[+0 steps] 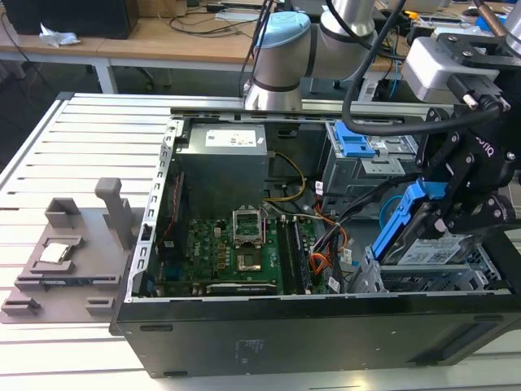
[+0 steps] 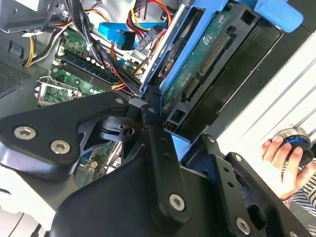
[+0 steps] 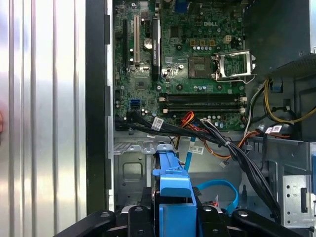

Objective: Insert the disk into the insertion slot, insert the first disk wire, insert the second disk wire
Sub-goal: 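Insert the disk into the insertion slot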

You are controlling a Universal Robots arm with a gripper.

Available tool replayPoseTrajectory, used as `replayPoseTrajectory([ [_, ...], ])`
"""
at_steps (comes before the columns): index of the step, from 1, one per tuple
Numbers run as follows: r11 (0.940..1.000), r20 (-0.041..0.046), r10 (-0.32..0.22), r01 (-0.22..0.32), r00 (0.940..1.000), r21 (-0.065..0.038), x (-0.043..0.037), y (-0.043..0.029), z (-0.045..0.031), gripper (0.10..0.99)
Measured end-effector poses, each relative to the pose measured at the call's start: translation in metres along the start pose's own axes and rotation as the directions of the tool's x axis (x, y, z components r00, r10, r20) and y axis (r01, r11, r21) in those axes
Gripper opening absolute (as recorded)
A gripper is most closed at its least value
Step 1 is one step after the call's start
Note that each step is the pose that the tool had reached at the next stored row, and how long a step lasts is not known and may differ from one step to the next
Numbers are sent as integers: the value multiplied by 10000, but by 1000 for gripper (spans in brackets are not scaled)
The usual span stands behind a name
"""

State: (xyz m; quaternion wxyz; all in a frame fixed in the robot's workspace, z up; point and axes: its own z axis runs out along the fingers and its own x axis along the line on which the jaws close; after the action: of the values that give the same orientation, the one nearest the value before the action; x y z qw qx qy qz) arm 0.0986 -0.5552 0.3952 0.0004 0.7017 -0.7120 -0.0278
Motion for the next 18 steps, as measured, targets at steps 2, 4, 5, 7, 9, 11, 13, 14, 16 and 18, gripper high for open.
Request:
replayPoseTrajectory([
  [2,10000,0,0,0,10000,0,0,0,0,365],
  [4,10000,-3,0,0,10000,1,0,0,0,439],
  [5,10000,-2,0,0,10000,0,0,0,0,439],
  [7,10000,-3,0,0,10000,0,0,0,0,439],
  [9,10000,-5,0,0,10000,0,0,0,0,361],
  [11,10000,-6,0,0,10000,0,0,0,0,180],
  [13,10000,-6,0,0,10000,0,0,0,0,106],
  [14,10000,-7,0,0,10000,0,0,0,0,106],
  [16,10000,-7,0,0,10000,0,0,0,0,106],
  [18,10000,-9,0,0,10000,0,0,0,0,106],
])
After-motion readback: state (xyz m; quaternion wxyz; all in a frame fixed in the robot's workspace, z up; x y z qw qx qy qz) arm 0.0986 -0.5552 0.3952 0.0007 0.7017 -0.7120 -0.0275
